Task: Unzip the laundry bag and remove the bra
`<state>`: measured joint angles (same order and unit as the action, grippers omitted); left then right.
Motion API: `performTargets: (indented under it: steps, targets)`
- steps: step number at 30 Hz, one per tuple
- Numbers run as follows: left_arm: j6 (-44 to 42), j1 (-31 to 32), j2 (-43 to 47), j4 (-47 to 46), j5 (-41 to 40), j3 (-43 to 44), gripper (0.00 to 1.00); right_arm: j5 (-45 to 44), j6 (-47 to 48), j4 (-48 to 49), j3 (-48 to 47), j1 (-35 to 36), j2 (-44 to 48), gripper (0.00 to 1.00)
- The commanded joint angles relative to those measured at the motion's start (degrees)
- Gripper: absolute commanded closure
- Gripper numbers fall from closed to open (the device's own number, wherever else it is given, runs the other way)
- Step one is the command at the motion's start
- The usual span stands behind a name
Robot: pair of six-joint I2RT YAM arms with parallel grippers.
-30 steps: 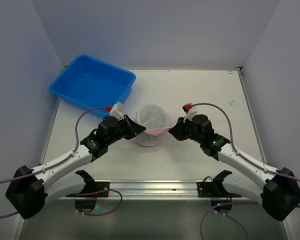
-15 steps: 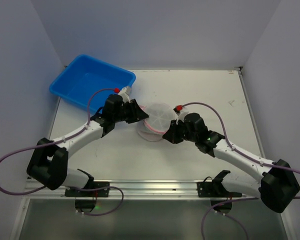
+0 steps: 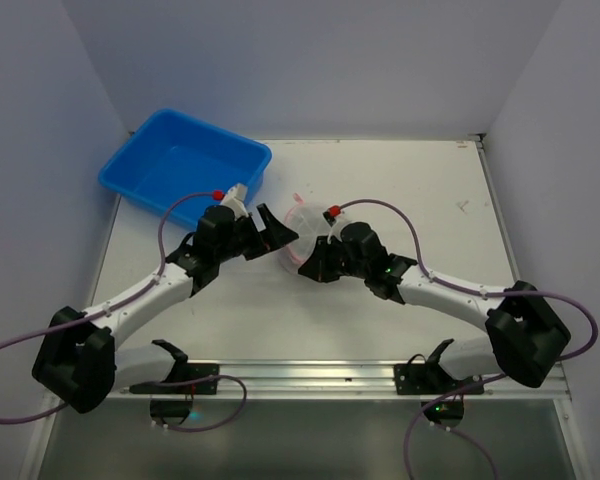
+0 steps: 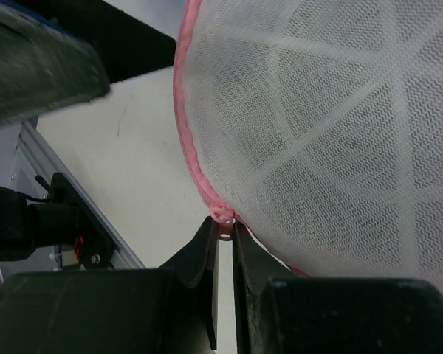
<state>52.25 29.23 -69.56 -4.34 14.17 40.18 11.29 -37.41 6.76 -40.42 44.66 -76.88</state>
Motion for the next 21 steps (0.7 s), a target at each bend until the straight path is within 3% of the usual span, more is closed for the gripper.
performTargets:
  steps: [1,4,7,10,11,14,17,21]
  targets:
    - [3.1,2.9,0.5,-3.0,-2.5,-1.5,0.08,-0.7,-0.6,4.4,-3.4,1.3,-1.2,1.0]
    - [3.6,6.0,-3.0,-3.3,-3.1,0.2,0.17,-0.9,-0.8,4.4,-3.4,1.7,-1.5,1.0]
    - [4.5,7.2,-5.7,-4.7,-4.4,0.4,0.33,-1.0,-0.8,4.1,-3.1,1.8,-0.7,1.0]
    - [4.4,7.3,-6.4,-4.9,-4.8,0.4,0.62,-2.4,0.5,2.6,-2.6,1.8,0.2,1.0]
    - [4.0,7.3,-5.9,-4.4,-5.0,0.6,0.78,-3.5,0.8,-0.2,-2.6,1.8,1.1,1.0]
    - [2.6,7.2,-3.0,-1.2,-7.6,0.5,1.0,-8.8,3.4,-3.6,-0.6,1.3,4.4,1.0]
    - [1.3,5.9,0.0,0.7,-7.6,-0.5,1.0,-10.8,4.9,-7.1,1.9,-3.1,7.2,1.0]
    - [-0.9,4.9,2.7,3.0,-3.6,-1.9,1.0,-10.4,5.7,-11.3,5.1,-14.7,13.6,1.0]
